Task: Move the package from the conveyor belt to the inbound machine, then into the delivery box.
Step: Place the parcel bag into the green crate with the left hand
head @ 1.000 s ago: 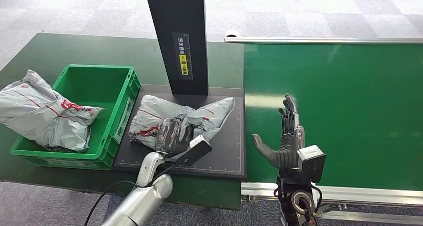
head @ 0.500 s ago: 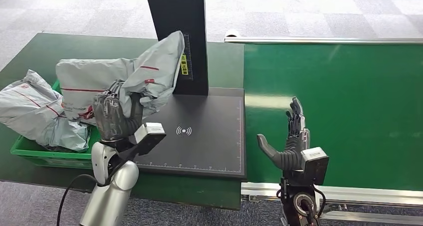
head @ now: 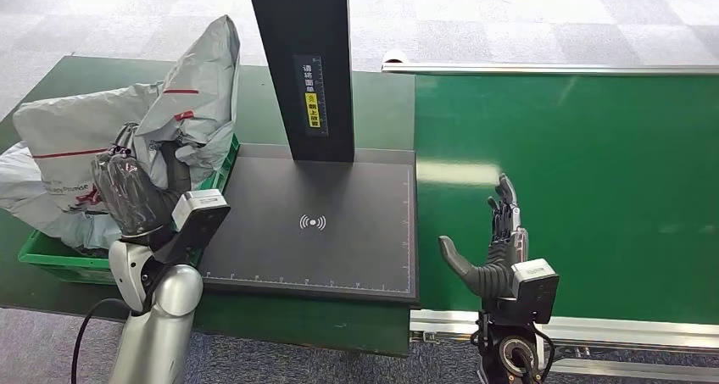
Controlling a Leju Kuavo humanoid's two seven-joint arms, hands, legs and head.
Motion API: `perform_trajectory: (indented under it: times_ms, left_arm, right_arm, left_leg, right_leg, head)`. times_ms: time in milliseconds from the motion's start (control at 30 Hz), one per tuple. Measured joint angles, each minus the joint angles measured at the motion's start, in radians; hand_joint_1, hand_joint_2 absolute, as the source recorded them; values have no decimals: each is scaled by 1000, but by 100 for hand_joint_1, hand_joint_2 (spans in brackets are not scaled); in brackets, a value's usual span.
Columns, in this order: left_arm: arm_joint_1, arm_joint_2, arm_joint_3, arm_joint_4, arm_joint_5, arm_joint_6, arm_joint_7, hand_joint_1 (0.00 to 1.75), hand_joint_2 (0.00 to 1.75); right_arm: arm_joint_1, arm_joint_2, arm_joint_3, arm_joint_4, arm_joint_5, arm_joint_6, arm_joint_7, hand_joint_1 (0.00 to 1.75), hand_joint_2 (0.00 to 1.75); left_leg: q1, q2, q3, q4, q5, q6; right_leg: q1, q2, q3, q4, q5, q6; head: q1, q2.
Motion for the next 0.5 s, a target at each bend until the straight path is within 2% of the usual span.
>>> perform_trajectory:
  times_ms: [133,233,300,500]
  left_arm:
    - [-1,0,9,-2,-10,0,15,175,175]
    - [-28,12,35,37,-39,0,80,175,175]
    - [-71,33,66,105,-66,0,119,175,175]
    - [-226,122,225,400,-222,0,161,175,175]
  right_arm:
    - [0,1,-1,0,0,0,0,0,175]
    - [0,1,-1,-2,-2,-1,0,0,175]
    - [0,1,0,-5,-9,-5,0,0,175]
    - [2,-12,10,-13,-49,-25,9,0,175]
  left_leg:
    - [0,0,0,0,0,0]
    - [0,0,0,0,0,0]
    - [0,0,1,0,1,0]
    - [0,2,2,0,2,-1]
  right_leg:
    - [0,0,0,0,0,0]
    - [0,0,0,0,0,0]
    - [0,0,0,0,0,0]
    - [1,1,1,0,1,-1]
  head:
    - [0,0]
    - [0,0]
    - [0,0]
    - [0,0]
